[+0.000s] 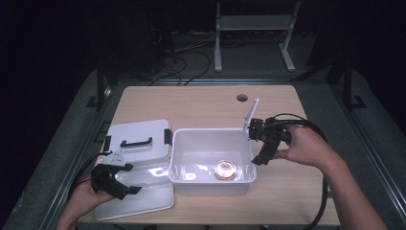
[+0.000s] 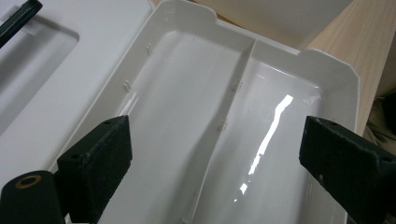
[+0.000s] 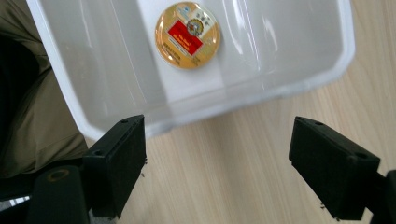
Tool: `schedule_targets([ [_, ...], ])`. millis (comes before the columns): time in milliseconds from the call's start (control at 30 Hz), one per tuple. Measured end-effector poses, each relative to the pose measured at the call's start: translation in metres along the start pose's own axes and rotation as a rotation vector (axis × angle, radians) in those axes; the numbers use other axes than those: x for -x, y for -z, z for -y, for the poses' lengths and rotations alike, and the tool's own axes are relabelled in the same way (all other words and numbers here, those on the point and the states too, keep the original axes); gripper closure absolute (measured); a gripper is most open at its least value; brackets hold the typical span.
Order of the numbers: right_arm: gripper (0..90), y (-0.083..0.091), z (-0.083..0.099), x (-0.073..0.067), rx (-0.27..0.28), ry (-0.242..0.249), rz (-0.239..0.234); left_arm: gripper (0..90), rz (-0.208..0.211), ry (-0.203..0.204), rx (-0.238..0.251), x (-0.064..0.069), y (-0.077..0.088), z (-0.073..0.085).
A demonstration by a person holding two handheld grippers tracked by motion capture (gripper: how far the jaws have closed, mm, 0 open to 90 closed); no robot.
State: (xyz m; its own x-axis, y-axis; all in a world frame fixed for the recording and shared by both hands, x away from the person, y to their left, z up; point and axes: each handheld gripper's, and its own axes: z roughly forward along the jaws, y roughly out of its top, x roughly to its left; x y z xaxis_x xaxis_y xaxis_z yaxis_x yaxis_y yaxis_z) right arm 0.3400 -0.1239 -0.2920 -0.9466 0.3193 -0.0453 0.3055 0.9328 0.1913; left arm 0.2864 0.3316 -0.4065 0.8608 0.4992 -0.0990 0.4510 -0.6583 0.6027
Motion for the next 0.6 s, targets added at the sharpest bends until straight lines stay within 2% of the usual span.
schedule_targets([
  [67,18.1,0.0,0.01,0.001,0.006,-0.021,0.003,9.0,0.005,-0.003,0.012,0.001,0.0,-0.001],
  [267,18.0,-0.005,0.04,0.001,0.043,-0.083,0.0,9.0,0.0,-0.012,-0.007,0.002,-0.003,-0.002],
  [600,18.3,-0.026,0.085,-0.001,0.073,-0.182,-0.017,9.1,0.004,-0.017,0.004,0.003,-0.002,-0.003],
])
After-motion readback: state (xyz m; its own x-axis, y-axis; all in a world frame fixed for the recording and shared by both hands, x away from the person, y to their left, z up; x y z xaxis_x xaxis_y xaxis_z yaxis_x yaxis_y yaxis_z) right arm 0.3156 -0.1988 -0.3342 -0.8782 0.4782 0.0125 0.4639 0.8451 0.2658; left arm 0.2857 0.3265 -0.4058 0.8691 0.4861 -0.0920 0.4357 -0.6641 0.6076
